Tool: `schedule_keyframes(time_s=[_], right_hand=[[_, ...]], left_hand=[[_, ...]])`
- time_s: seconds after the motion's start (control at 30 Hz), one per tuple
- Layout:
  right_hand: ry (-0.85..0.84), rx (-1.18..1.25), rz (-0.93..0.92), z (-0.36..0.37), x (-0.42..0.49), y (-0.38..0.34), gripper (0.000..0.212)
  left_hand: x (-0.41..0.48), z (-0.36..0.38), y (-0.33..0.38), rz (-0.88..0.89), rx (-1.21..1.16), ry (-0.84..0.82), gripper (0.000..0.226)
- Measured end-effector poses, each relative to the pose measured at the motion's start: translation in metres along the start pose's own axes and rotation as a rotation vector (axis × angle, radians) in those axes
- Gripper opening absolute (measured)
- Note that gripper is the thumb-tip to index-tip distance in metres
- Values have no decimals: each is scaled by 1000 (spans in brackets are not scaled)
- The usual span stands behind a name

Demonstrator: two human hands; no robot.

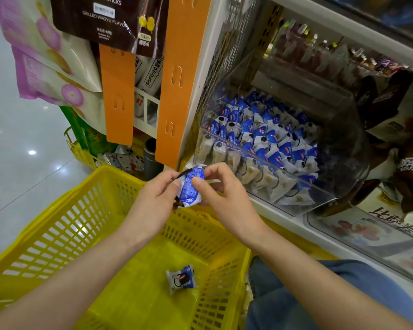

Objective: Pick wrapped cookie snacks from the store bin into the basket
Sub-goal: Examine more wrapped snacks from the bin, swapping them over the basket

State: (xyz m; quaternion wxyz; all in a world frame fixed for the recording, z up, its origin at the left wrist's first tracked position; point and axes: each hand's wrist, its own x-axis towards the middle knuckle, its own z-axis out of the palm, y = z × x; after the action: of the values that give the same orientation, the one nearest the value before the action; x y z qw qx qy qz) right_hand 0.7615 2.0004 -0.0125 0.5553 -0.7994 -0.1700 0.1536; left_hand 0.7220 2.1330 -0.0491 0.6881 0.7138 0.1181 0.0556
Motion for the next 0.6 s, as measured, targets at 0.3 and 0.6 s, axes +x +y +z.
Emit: schedule_keyframes(time_s=[0.3,0.6], right_hand=[[-65,-79,49,-3,1,3,71],[34,-273,-57,-3,4,10,48]], left_hand=[[3,0,0,-180,-153,-26,28],[0,3,6,-140,-182,-78,21]])
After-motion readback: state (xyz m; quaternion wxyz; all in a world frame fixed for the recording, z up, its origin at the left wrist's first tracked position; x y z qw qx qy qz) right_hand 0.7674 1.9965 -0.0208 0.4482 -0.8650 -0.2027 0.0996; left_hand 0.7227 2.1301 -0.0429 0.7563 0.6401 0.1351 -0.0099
